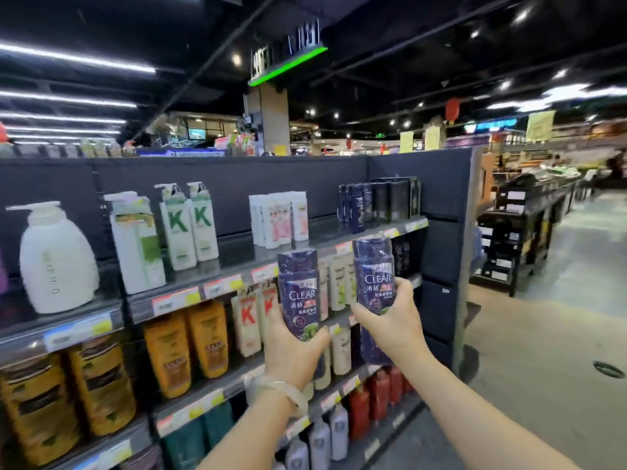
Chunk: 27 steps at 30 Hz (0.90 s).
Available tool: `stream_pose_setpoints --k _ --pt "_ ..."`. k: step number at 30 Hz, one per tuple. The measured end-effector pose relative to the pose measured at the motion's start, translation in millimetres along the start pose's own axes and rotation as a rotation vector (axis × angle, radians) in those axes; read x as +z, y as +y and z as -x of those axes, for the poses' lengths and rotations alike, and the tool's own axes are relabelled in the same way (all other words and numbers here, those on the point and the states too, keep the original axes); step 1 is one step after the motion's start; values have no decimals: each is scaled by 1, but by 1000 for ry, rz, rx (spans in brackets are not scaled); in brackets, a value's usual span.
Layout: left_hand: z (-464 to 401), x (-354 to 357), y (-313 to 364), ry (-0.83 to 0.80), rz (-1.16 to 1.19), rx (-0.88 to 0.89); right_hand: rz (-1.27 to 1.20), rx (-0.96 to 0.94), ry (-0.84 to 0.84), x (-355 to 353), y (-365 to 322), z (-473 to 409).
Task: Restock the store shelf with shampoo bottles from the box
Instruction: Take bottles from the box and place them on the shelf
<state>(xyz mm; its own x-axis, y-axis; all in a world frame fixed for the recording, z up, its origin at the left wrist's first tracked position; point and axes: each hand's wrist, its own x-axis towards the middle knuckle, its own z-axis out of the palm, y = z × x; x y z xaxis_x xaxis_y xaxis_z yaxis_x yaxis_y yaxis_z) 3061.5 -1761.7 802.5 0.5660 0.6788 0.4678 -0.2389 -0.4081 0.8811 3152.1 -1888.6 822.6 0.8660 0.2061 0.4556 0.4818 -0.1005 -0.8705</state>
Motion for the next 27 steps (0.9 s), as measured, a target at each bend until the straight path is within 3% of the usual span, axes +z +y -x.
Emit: stream_pose_setpoints --k 5,10,18,27 --pt "-16 111 6 -59 -12 -55 61 10 46 -77 41 -70" --pt "-49 193 0 -94 5 -38 78 37 81 -108 85 -134" --pt "-170 292 -48 -119 55 -4 56 30 74 -100 159 -274" --pt "-333 389 -77 -38 13 46 -59 -10 44 -64 210 -459"
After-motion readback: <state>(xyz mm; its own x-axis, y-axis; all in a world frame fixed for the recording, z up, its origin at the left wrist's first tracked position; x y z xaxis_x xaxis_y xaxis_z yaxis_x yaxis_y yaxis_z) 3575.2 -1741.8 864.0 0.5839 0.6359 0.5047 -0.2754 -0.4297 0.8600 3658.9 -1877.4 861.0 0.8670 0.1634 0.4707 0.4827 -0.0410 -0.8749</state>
